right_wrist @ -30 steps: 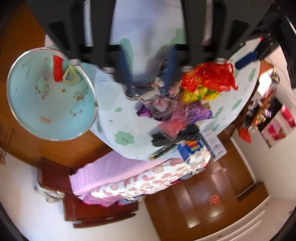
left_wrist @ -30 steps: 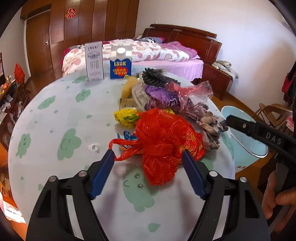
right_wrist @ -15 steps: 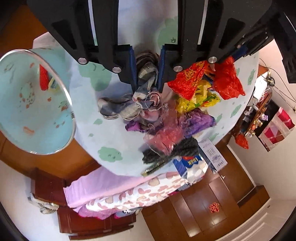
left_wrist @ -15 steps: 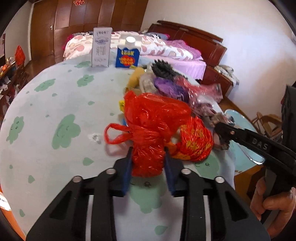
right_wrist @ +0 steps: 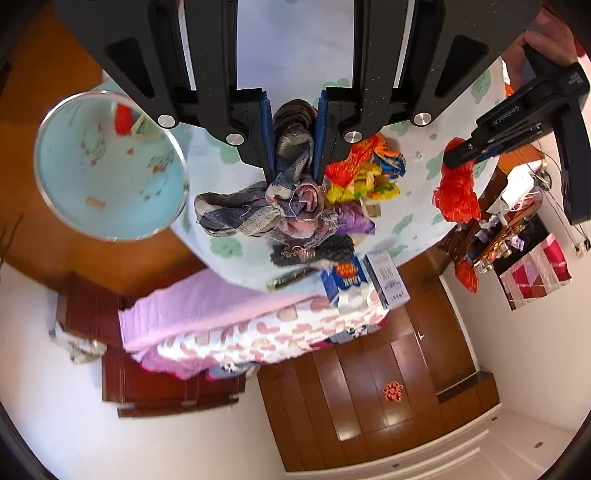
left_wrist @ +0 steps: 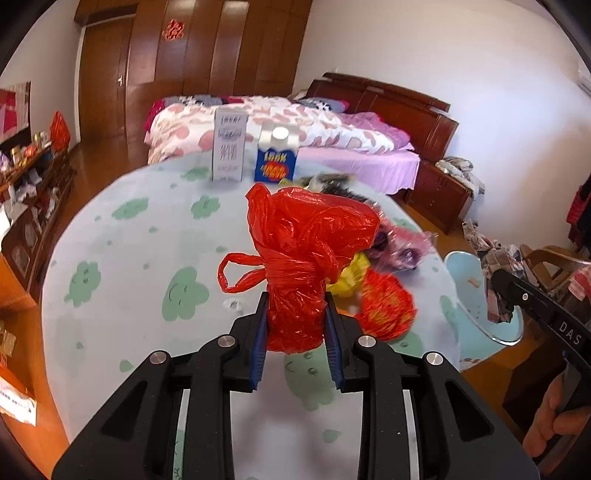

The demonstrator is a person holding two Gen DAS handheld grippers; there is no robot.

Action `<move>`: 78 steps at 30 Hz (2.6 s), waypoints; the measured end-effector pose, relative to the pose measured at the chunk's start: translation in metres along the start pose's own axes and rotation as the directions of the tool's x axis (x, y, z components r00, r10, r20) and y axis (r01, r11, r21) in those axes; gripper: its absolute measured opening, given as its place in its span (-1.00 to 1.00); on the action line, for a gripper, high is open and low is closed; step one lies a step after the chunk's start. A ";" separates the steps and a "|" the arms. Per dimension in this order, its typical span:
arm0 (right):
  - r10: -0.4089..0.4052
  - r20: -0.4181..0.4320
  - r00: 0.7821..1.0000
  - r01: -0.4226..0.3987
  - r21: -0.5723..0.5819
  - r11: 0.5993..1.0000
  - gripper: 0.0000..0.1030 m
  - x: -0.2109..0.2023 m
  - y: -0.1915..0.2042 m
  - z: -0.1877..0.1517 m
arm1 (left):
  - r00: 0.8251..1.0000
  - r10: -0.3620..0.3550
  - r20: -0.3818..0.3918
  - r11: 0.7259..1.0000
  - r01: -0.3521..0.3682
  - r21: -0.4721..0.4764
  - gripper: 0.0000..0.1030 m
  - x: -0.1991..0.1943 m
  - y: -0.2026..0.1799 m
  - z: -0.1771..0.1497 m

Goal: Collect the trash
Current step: 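Carry the plaid cloth and red plastic bag toward the bin with both tools, then open the right tool over the bin, then open the left tool to drop the red bag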

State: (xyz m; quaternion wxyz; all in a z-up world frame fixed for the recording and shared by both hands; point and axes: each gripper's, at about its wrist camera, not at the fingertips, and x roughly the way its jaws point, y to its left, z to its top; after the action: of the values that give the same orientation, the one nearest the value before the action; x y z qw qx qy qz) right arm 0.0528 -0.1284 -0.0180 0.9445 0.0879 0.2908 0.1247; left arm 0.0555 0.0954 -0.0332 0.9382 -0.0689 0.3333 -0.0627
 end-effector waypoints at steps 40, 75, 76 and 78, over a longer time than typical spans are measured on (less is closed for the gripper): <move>-0.231 0.166 0.959 0.206 0.154 0.966 -0.62 -0.083 -0.104 0.023 | 0.986 -0.156 0.065 0.960 0.135 0.247 -0.47 -0.009 -0.144 0.047; -0.323 -0.113 0.940 0.341 0.222 0.914 -0.43 -0.014 -0.192 -0.018 | 0.954 -0.192 -0.230 0.903 0.264 0.340 -0.44 0.111 -0.250 0.000; -0.319 -0.115 0.941 0.338 0.231 0.912 -0.35 -0.013 -0.194 -0.018 | 0.954 -0.188 -0.232 0.904 0.261 0.340 -0.44 0.112 -0.250 0.000; -0.320 -0.107 0.941 0.336 0.243 0.910 -0.15 -0.014 -0.194 -0.018 | 0.954 -0.182 -0.239 0.903 0.258 0.343 -0.44 0.114 -0.250 0.000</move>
State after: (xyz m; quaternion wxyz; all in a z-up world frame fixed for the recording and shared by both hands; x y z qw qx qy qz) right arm 0.0669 -0.3157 -0.0715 0.9226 0.1556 0.3456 -0.0717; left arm 0.1252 -0.1694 -0.0611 0.8824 0.0786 0.3987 -0.2372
